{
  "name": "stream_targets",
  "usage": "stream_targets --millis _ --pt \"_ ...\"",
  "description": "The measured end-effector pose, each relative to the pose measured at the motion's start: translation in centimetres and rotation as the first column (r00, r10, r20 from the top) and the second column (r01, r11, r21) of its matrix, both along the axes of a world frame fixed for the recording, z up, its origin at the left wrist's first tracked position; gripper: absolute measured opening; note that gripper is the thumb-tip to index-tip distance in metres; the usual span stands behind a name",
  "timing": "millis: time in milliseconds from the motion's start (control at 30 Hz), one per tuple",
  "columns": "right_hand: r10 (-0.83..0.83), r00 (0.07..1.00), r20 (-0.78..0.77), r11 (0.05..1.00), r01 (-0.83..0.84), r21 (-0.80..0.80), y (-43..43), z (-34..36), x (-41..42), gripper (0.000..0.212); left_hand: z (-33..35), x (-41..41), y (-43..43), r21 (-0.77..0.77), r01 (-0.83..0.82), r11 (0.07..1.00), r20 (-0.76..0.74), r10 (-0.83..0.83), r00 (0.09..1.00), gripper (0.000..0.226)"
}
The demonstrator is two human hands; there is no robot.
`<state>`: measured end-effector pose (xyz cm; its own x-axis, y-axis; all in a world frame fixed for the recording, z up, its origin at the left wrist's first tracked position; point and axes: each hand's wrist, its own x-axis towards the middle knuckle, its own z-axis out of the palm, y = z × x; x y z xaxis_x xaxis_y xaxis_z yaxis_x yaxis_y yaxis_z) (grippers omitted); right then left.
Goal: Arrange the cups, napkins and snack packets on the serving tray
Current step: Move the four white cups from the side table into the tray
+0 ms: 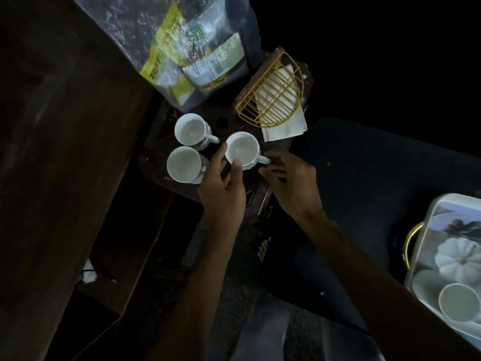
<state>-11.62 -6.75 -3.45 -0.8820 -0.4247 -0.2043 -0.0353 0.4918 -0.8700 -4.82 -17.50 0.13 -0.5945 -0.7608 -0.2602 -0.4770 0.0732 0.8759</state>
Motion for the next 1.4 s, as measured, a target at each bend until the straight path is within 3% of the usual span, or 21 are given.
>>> stream_targets --millis 200,467,800,1000,1200,1400 --pt "-0.015 0.997 -0.071 1.000 0.014 -0.008 -0.8 -0.2 -0.2 0.021 0.1 -0.4 -0.2 0.075 -0.037 0.996 -0.012 0.038 0.999 0.041" --pt "-0.033 0.995 -0.092 0.999 0.030 -0.037 -0.1 0.0 -0.5 0.017 0.9 -0.3 0.7 0.117 -0.036 0.993 -0.047 0.041 0.998 0.040" --pt "-0.122 0.986 -0.112 0.988 0.109 -0.111 6.6 2.8 0.5 0.009 2.6 0.8 4.5 0.112 -0.031 0.993 -0.088 0.041 0.995 0.036" --pt "-0.137 0.980 -0.143 0.990 0.131 -0.050 13.6 4.1 2.0 0.007 3.3 1.1 10.6 0.201 0.081 0.976 -0.071 -0.068 0.995 0.033" --pt "-0.178 0.978 -0.105 0.982 0.184 0.042 22.0 4.6 3.6 0.020 2.8 1.0 18.0 0.292 0.161 0.943 -0.040 -0.156 0.987 0.028" --pt "-0.229 0.967 -0.109 0.965 0.241 0.107 30.2 4.2 3.8 0.021 2.1 -0.4 24.7 0.294 0.304 0.906 -0.014 -0.314 0.949 0.026"
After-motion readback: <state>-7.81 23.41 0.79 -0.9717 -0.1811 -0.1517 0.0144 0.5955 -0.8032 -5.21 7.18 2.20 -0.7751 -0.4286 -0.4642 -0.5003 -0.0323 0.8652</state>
